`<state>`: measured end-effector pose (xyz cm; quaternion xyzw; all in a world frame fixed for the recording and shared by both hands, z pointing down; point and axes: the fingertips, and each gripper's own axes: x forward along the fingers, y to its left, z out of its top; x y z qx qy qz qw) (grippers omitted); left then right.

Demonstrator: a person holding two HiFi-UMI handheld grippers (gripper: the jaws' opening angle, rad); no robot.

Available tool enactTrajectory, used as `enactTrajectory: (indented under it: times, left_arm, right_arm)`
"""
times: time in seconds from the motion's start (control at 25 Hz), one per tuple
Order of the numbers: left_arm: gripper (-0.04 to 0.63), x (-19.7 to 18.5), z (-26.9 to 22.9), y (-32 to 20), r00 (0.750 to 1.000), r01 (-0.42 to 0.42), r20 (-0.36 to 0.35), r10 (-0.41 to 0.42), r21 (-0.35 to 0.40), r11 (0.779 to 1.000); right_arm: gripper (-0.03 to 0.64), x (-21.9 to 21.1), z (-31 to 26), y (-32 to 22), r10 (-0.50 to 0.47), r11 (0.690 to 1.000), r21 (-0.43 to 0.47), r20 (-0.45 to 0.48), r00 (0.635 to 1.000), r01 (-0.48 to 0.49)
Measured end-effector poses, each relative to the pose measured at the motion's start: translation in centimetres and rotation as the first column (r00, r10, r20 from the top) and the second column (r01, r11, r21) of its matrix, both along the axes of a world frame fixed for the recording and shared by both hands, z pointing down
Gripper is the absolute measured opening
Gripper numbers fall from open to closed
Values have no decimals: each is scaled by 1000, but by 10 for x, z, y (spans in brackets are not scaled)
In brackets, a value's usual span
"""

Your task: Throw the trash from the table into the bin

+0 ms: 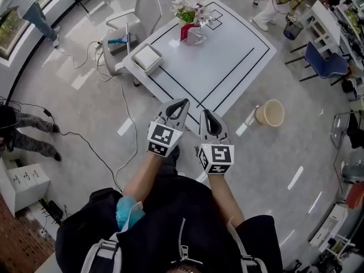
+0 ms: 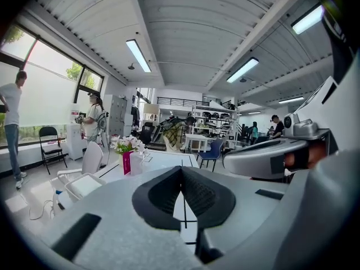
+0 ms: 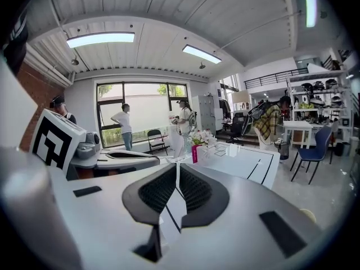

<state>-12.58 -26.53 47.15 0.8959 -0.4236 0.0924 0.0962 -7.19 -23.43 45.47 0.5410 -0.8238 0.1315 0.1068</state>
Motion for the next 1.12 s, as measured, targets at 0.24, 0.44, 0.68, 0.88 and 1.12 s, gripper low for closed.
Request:
enactTrajectory:
  times: [0.24,0.44,0.68,0.88,1.12]
  left_arm:
    - [5,-19,1,-69,1000,-12,-4,12,-10,1000]
    - [5,-39,6,-116,1000,-13,-15,13,-20,1000]
    - [5,-47,14,-150,999,-14,-37,12,-39,999]
    - [5,-48,23,-166,999,-12,-41,9,-54,998]
    - [5,-50,33,-182,1000,9,-23,-10,-73,997]
  right_arm:
    - [12,-22,-2,-74,2,1000,0,-7,1000,-2]
    - [12,-41,0,-125,9,1000,0,-12,1000,-9]
    - [12,-57,5,-161,0,1000,-12,-31,1000,0]
    - [14,-58,20,-185,-6,999,-41,-44,999,4]
    - [56,-50,36,-221,-42,998,-59,-85,995,37]
